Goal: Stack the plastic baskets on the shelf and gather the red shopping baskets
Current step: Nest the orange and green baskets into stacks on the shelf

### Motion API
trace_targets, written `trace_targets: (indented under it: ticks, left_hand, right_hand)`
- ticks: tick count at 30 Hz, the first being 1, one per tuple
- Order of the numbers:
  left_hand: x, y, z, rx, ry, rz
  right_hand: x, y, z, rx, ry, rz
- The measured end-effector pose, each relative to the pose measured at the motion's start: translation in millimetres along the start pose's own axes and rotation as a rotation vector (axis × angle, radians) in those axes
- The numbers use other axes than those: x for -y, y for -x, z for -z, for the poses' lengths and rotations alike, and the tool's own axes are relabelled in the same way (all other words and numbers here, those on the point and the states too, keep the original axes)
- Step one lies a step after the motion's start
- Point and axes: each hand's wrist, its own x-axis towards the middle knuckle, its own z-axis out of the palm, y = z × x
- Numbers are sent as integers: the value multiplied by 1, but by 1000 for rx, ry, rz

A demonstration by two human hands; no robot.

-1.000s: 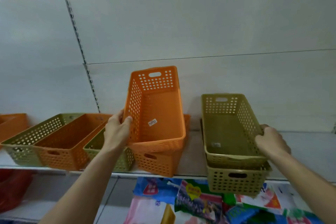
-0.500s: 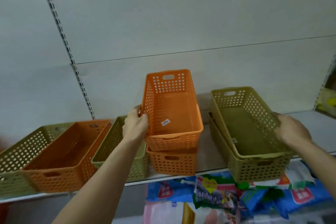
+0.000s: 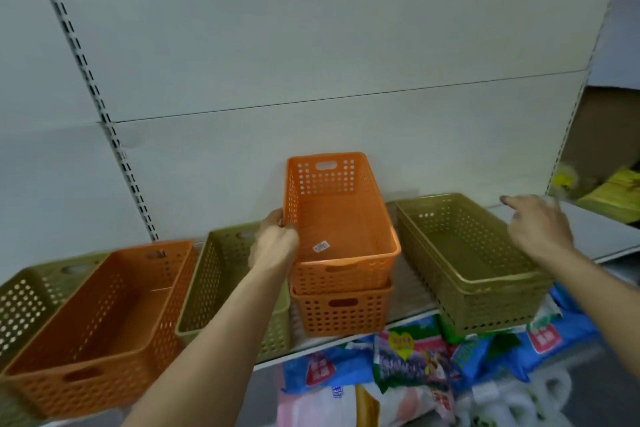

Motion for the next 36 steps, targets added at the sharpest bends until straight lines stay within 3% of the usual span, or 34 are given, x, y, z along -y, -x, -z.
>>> trace_targets:
  ticks: [2, 4, 7, 9, 14, 16, 19, 23, 26, 30, 33, 36]
  left_hand:
    - [5, -1, -4, 9, -34, -12]
    - [10, -1, -8, 22, -55, -7]
    - [14, -2, -12, 23, -104, -3]
    - [17, 0, -14, 57, -122, -12]
    - [24, 15, -1, 246, -101, -147]
    - [25, 33, 13, 299, -169, -207]
    - [42, 60, 35, 172, -306, -286]
    - [74, 78, 78, -54, -495, -349]
    - [95, 82, 117, -171, -645, -305]
    - [119, 74, 165, -189, -865, -132]
    - [126, 74, 177, -111, -815, -11]
    - [127, 76, 180, -48, -722, -39]
  right_hand:
    - [38, 21, 6, 9, -153, 166]
    - [80, 56, 10, 172, -327, 412]
    - [121, 108, -3, 406, -263, 679]
    - [126, 120, -21, 366, -193, 746]
    - [115, 107, -31, 228, -78, 703]
    - [114, 99, -25, 293, -10, 679]
    - [131, 96, -15, 401, -94, 660]
    - [179, 118, -29, 348, -351, 809]
    - [221, 140, -47, 407, -490, 815]
    - [261, 153, -73, 612, -314, 674]
    - [282, 148, -96, 743, -228, 493]
    - [296, 140, -119, 797, -116, 393]
